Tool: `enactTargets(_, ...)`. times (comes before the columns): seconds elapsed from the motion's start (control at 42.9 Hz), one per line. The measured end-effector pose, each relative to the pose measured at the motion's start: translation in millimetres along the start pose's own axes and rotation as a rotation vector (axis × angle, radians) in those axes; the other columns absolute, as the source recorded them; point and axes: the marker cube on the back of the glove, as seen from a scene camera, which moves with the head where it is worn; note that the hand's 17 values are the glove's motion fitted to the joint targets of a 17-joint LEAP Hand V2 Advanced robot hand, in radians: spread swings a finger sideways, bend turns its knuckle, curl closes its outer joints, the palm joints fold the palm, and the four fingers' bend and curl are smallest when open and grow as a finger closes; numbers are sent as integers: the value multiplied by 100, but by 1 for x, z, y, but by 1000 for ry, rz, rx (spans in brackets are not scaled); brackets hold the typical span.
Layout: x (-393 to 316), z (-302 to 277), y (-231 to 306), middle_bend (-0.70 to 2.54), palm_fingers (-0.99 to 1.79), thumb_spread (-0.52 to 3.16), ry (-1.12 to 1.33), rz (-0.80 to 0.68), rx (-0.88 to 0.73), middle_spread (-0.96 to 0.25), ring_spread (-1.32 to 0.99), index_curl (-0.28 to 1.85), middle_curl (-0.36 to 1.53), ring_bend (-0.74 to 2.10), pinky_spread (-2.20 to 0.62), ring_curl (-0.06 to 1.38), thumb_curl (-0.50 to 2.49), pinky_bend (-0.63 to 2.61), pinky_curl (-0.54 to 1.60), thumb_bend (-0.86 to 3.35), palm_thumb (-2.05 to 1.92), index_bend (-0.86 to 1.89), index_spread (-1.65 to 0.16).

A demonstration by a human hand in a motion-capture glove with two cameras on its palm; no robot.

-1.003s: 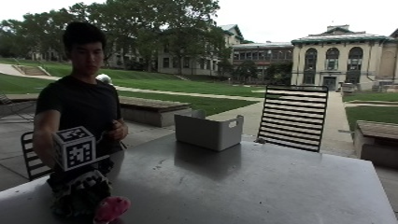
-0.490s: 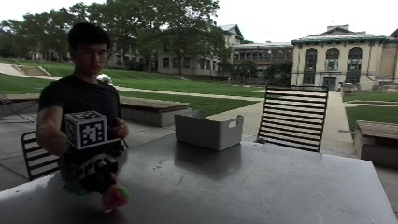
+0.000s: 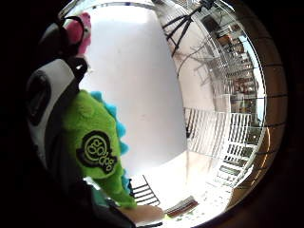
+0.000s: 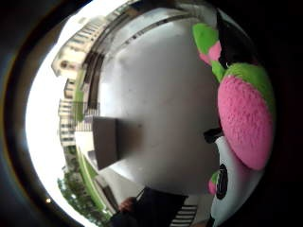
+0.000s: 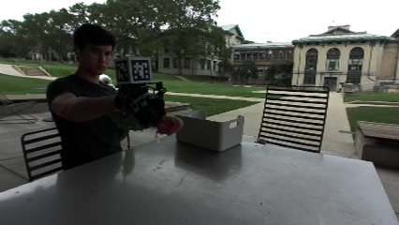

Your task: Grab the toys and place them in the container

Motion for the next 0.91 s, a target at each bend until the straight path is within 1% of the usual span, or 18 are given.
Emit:
enactTargets(0.07, -21, -19, -9, 39, 70, 95, 15, -20, 25, -47, -53, 86, 50, 88, -44, 41, 72, 112, 41, 27, 72, 72, -18)
enactTargets(0.187, -73, -50, -9, 37, 69, 93, 14, -43, 35, -48, -54, 92, 52, 88, -43, 41, 75, 113, 40, 26, 73, 68, -21)
enactTargets(0.326, -154, -84, -1, 35, 68, 92, -8, -120, 33, -49, -54, 99, 53, 88, -43, 41, 77, 114, 40, 24, 73, 63, -23)
enactTargets(0.466, -239, -106, 14, 33, 67, 92, -34, -205, 58, -50, -54, 106, 55, 87, -42, 41, 80, 115, 39, 23, 73, 57, -25)
enactTargets(0.56, -290, -114, 26, 32, 67, 92, -55, -268, 71, -50, -54, 110, 57, 87, -42, 41, 81, 115, 39, 22, 73, 54, -26)
enactTargets(0.699, -371, -118, 59, 30, 67, 93, -127, -357, 46, -50, -54, 116, 59, 87, -42, 42, 82, 115, 38, 19, 71, 49, -28)
enactTargets(0.793, -420, -111, 81, 28, 68, 94, -145, -519, 38, -50, -54, 120, 60, 87, -41, 42, 83, 116, 38, 18, 71, 45, -29)
enactTargets(0.863, -435, -100, 76, 28, 68, 95, -151, -539, 40, -51, -54, 123, 61, 86, -41, 41, 83, 115, 37, 18, 71, 42, -30)
enactTargets(0.909, -432, -92, 68, 26, 68, 96, -162, -600, 37, -51, -53, 124, 61, 86, -41, 41, 83, 115, 37, 17, 71, 41, -30)
